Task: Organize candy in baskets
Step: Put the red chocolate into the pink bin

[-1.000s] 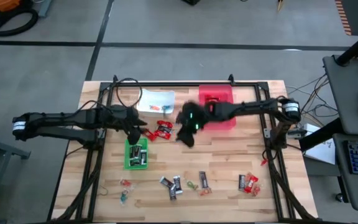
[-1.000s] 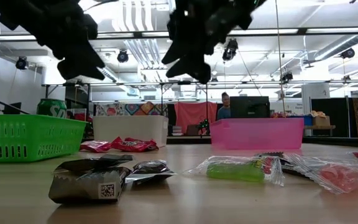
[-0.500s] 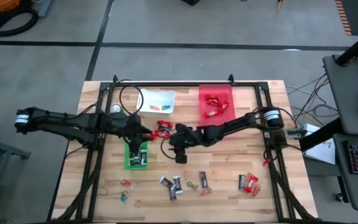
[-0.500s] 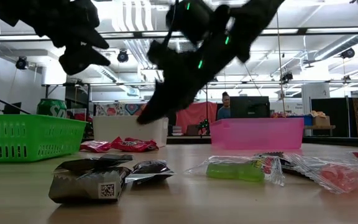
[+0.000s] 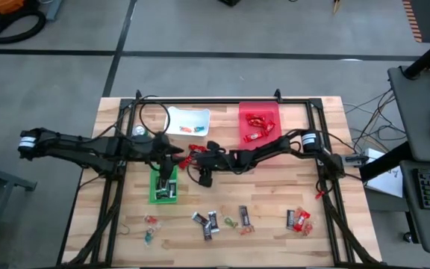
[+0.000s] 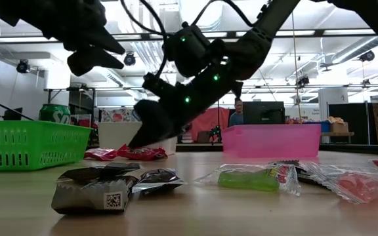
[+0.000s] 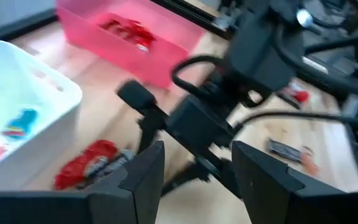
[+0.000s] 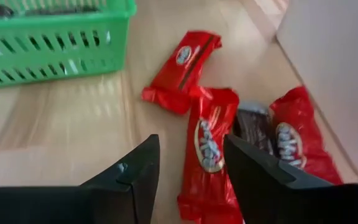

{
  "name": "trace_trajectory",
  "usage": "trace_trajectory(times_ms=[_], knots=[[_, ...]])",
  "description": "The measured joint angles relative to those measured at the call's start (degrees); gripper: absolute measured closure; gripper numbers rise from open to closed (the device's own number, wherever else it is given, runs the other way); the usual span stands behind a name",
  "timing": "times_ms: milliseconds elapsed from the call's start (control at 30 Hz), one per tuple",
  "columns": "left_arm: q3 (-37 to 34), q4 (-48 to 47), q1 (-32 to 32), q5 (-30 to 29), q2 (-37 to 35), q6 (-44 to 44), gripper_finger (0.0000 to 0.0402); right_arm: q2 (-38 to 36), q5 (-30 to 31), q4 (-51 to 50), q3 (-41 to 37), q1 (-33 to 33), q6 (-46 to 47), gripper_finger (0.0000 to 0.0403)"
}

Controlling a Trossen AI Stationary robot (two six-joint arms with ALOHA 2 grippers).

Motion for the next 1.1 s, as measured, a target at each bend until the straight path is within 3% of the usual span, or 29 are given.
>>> trace_trajectory(times_ms=[433,767,1100], knots=[[0.00,1.12,-0.02,-3.37,3.87,0.20,0.0230,3.45,1.73,-0.10,0.26,-0.35,1.12,0.0252],[3.03,3.03,0.00,-3.34,7.88,6.54,0.0230,3.45,1.46,-0.70,0.26,-0.59,2.02,0.0346],[5.22,2.02,-0.07,-3.25,9.01,15.84,0.0230,-3.07,-8.50,-7.78,-0.82,-0.35,2.69,0.0367]])
